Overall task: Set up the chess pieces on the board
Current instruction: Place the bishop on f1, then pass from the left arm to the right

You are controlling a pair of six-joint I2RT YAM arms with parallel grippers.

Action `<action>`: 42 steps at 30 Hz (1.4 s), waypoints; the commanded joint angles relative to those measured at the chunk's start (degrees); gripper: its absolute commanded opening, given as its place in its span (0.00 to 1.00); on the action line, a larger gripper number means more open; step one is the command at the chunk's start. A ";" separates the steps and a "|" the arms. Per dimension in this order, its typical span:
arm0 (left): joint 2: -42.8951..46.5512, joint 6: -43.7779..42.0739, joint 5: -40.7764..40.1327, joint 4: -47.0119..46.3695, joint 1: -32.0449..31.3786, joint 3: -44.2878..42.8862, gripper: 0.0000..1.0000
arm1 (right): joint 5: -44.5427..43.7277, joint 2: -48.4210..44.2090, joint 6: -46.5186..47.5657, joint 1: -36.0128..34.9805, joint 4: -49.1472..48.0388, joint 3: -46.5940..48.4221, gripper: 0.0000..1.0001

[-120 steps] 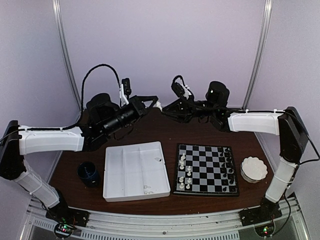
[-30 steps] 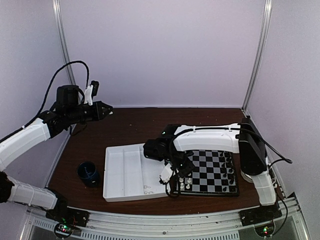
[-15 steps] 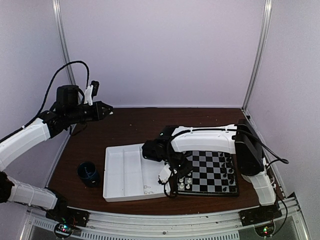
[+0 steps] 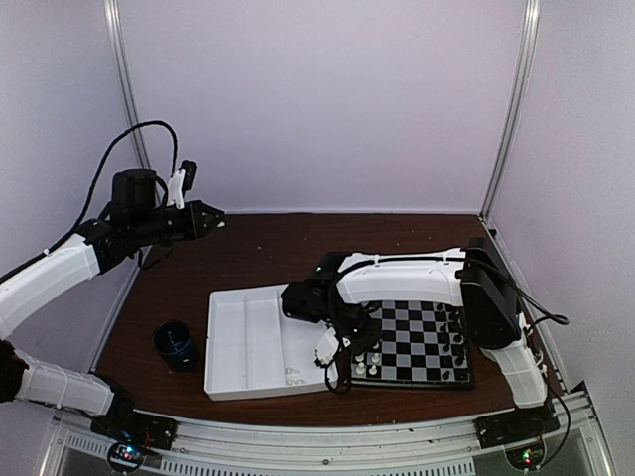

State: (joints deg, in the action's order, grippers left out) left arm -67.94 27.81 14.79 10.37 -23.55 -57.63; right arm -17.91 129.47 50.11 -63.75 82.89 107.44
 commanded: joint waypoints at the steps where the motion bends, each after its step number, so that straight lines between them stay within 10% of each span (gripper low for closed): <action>1: -0.05 0.40 0.89 -3.18 0.52 0.23 0.00 | -0.72 0.70 -0.71 -0.37 0.24 1.46 0.13; 27: -2.35 -0.13 8.85 -7.11 0.61 0.58 0.00 | 1.19 -14.72 0.94 1.22 1.57 1.75 0.26; 33: -7.13 1.88 24.02 -16.39 -0.33 0.05 0.00 | 18.31 -22.10 -2.13 10.54 1.81 6.57 0.26; 42: -9.82 -7.41 24.60 -18.42 -11.23 -1.59 0.03 | 54.80 -34.58 -20.10 26.81 -23.71 -5.89 0.35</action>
State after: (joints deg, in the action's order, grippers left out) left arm -77.65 26.09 36.51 -2.24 -30.81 -57.54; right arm 16.27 98.08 40.56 -38.94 71.66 106.65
